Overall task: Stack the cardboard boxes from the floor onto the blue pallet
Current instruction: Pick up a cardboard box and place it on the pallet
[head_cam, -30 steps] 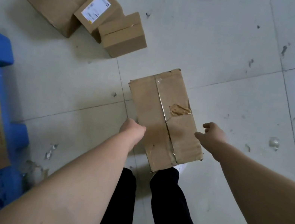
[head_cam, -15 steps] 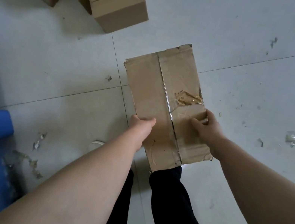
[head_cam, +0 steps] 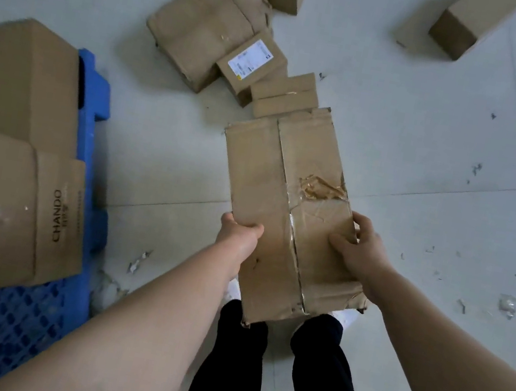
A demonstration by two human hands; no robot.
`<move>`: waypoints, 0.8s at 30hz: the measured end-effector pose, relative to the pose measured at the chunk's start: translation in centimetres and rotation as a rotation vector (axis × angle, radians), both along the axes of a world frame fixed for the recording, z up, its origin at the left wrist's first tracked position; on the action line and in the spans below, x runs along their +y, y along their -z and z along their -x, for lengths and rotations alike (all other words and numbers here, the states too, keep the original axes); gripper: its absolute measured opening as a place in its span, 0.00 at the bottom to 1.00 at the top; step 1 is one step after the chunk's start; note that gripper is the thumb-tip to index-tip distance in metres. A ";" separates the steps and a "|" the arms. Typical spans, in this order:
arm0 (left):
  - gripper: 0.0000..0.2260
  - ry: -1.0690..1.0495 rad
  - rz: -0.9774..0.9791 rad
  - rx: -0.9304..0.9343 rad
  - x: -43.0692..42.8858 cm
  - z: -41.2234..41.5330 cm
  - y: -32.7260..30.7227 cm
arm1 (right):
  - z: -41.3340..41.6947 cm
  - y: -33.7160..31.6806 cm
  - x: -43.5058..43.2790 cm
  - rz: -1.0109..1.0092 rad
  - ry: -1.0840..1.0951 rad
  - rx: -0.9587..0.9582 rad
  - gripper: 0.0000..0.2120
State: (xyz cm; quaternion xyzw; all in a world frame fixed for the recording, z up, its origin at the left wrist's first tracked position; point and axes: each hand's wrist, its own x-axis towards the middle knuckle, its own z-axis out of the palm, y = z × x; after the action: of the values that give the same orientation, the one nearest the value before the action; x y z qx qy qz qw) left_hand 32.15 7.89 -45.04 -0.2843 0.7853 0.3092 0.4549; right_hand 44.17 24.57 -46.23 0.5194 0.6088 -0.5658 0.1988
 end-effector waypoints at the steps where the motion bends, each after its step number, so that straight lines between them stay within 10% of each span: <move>1: 0.23 -0.006 -0.003 0.019 -0.6 0.7 -1.4 | 0.8 -1.4 -0.5 0.009 -0.002 0.016 0.27; 24: 0.24 -0.120 -0.182 0.301 -9.9 12.4 -26.0 | 14.3 -26.6 -8.7 -0.158 -0.144 0.262 0.28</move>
State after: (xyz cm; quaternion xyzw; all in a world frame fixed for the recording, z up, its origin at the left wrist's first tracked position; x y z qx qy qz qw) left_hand 19.71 -1.97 -19.00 -0.2386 0.7949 0.4447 0.3367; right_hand 29.83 15.83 -19.62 0.4100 0.7079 -0.5633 0.1162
